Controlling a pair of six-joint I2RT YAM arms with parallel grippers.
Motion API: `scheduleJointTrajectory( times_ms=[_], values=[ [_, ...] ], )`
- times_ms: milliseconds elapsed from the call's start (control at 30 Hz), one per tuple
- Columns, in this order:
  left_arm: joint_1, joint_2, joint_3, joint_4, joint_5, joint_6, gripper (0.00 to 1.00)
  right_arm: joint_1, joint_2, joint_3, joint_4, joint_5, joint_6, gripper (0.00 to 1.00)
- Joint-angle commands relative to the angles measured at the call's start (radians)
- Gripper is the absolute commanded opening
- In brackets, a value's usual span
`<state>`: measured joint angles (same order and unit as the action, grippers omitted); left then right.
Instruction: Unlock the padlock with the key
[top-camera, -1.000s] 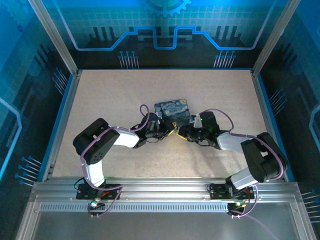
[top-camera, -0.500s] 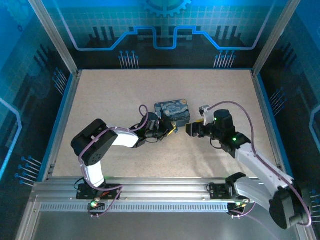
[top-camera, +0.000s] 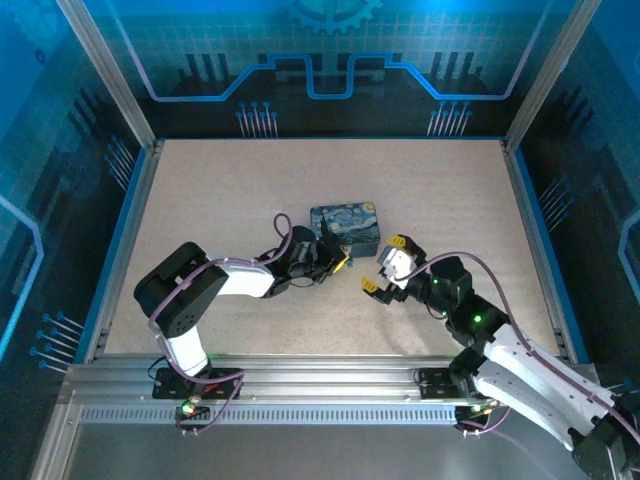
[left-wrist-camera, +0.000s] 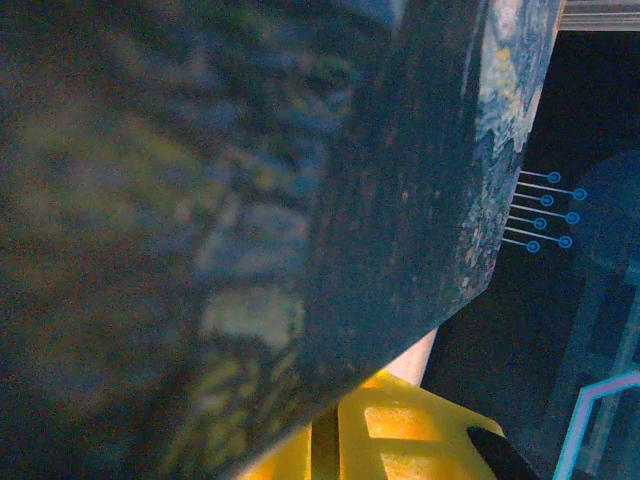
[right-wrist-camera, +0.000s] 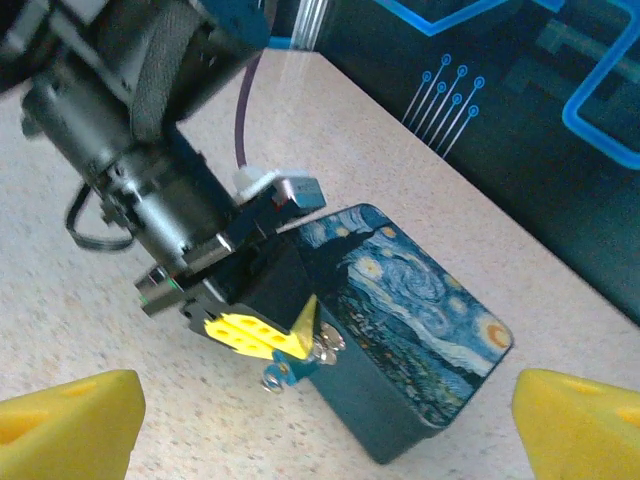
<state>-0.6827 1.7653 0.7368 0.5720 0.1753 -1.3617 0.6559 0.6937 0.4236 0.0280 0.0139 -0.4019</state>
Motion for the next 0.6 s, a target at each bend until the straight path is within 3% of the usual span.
scheduleJointTrajectory(
  times_ms=[0,233,567],
  values=[
    [-0.009,-0.035,-0.004,0.012,-0.014,-0.016,0.11,0.040,0.063,-0.012,0.010,0.117,-0.152,0.95],
    [-0.011,-0.037,0.001,0.018,-0.016,-0.023,0.11,0.150,0.250,-0.031,0.094,0.247,-0.213,0.86],
    [-0.015,-0.045,0.003,0.022,-0.020,-0.033,0.11,0.158,0.490,0.007,0.217,0.219,-0.260,0.73]
  ],
)
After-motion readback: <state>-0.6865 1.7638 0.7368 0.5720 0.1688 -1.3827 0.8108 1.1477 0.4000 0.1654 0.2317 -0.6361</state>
